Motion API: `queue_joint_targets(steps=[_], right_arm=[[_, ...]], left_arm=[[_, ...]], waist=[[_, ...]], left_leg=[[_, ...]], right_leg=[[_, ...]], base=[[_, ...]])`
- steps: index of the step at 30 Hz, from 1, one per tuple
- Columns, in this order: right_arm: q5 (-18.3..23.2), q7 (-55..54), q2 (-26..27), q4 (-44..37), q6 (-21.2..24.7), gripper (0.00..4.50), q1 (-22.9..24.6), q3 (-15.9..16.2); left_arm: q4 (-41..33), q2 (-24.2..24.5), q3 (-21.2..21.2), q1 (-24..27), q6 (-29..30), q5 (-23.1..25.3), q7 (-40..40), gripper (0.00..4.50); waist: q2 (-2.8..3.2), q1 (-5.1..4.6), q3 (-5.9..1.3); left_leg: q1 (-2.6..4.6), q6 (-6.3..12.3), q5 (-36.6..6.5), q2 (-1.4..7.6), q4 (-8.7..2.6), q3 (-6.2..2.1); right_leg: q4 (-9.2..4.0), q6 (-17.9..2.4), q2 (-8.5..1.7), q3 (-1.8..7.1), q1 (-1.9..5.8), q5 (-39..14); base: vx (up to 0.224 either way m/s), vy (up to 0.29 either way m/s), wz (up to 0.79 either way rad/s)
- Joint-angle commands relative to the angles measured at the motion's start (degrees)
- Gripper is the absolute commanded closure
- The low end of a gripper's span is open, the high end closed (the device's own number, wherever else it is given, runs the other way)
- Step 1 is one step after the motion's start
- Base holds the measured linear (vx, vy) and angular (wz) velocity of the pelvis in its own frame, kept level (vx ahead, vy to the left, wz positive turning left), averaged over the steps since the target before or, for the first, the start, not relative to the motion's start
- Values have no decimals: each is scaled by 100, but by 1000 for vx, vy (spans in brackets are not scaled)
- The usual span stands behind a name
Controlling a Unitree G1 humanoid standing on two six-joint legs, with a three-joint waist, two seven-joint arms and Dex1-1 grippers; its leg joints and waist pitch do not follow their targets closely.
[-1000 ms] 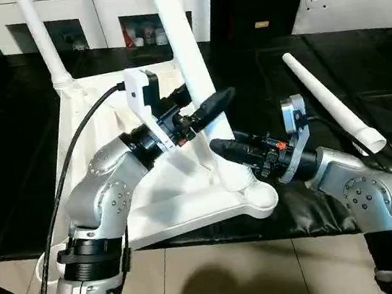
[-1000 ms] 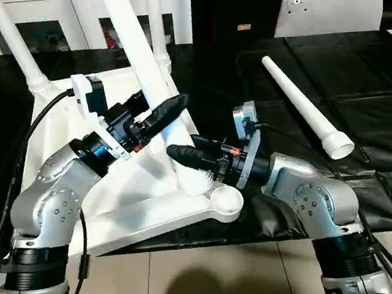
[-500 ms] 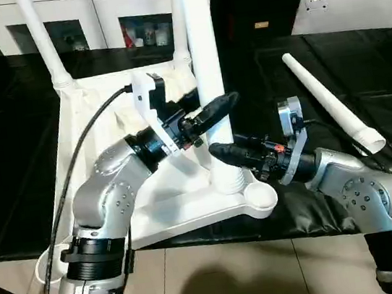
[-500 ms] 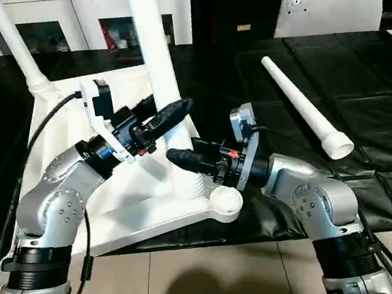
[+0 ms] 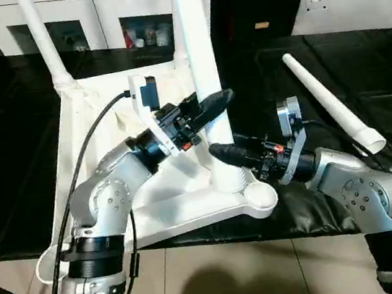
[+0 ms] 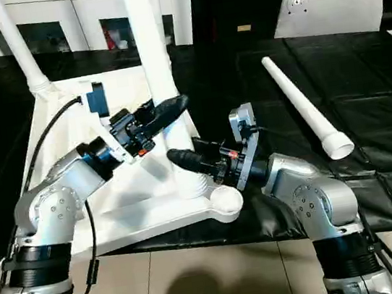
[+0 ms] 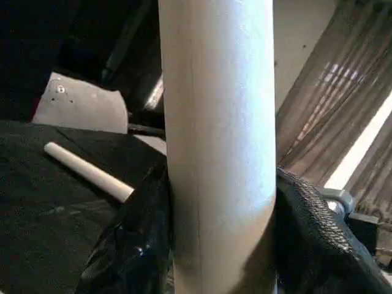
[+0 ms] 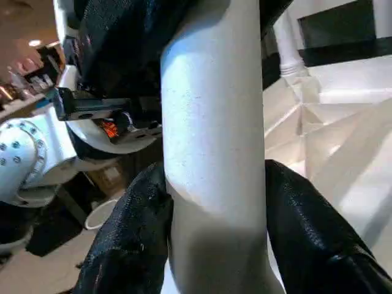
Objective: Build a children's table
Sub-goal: Pick table leg
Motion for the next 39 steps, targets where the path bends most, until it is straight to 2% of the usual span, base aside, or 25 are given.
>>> queue_joint_targets(steps=[1,4,5,6,7,9,13,20,24,31,35,39], right_arm=[[-123,-170,-15,70,-69,259,-97,12],[-153,-312,45,147,-106,259,-163,-35],[-173,-371,72,172,-121,204,-184,-57],[-175,-413,101,198,-125,190,-207,-85],[-183,-445,121,220,-138,185,-231,-105],[-203,-442,121,187,-144,163,-234,-80],[-318,-483,111,178,-268,130,-248,5],[-493,-305,-58,288,-245,82,-409,217],[-426,206,-295,295,-146,79,-483,398],[-740,909,-672,535,-474,79,-702,789],[-789,1047,-693,727,-542,79,-809,832],[-831,1255,-721,888,-590,79,-904,926]], left_arm=[[9,96,97,-124,-162,215,217,257],[6,105,91,-142,-180,222,238,257],[12,115,83,-149,-202,240,244,257],[20,141,55,-162,-244,293,239,257],[28,168,22,-177,-286,362,225,257],[36,203,-25,-199,-333,448,185,260],[43,289,-113,-228,-341,547,155,262],[7,540,-397,-236,-497,686,-438,262],[-35,681,-509,-250,-455,640,-793,262],[25,829,-642,-390,-309,493,-1368,262],[30,839,-686,-439,-273,453,-1502,262],[8,850,-757,-478,-210,440,-1681,262]], waist=[[-43,-13,-532],[-45,-28,-532],[-50,-28,-533],[-42,-25,-533],[-29,-39,-528],[-39,-39,-528],[-41,-18,-541],[-56,-17,-538],[-66,-17,-535],[-81,-13,-528],[-89,-15,-530],[-104,-17,-545]], left_leg=[[88,72,-1213,129,-421,-37],[84,79,-1228,131,-422,-40],[81,81,-1215,130,-420,-39],[90,74,-1219,136,-424,-42],[98,50,-1255,138,-432,-48],[98,37,-1279,135,-434,-48],[97,36,-1214,147,-435,-43],[97,30,-1212,143,-435,-42],[92,84,-1198,151,-432,-32],[90,82,-1201,151,-424,-27],[96,89,-1208,150,-417,-28],[93,124,-1146,162,-417,-25]], right_leg=[[-526,-82,-370,232,319,-3044],[-515,-132,-367,227,323,-2995],[-516,-125,-367,229,325,-2991],[-512,-130,-370,232,319,-2990],[-522,-113,-358,226,309,-3007],[-518,-79,-362,231,317,-2995],[-485,-152,-374,248,318,-2855],[-481,-156,-387,257,328,-2909],[-458,-220,-383,272,327,-2816],[-459,-287,-393,269,331,-2904],[-463,-290,-392,267,331,-2950],[-426,-410,-385,272,338,-2734]], base=[[0,0,0],[0,0,0],[0,0,0],[0,0,0],[0,0,0],[0,0,0],[0,0,0],[0,0,0],[0,0,0],[0,0,0],[0,0,0],[0,0,0]])
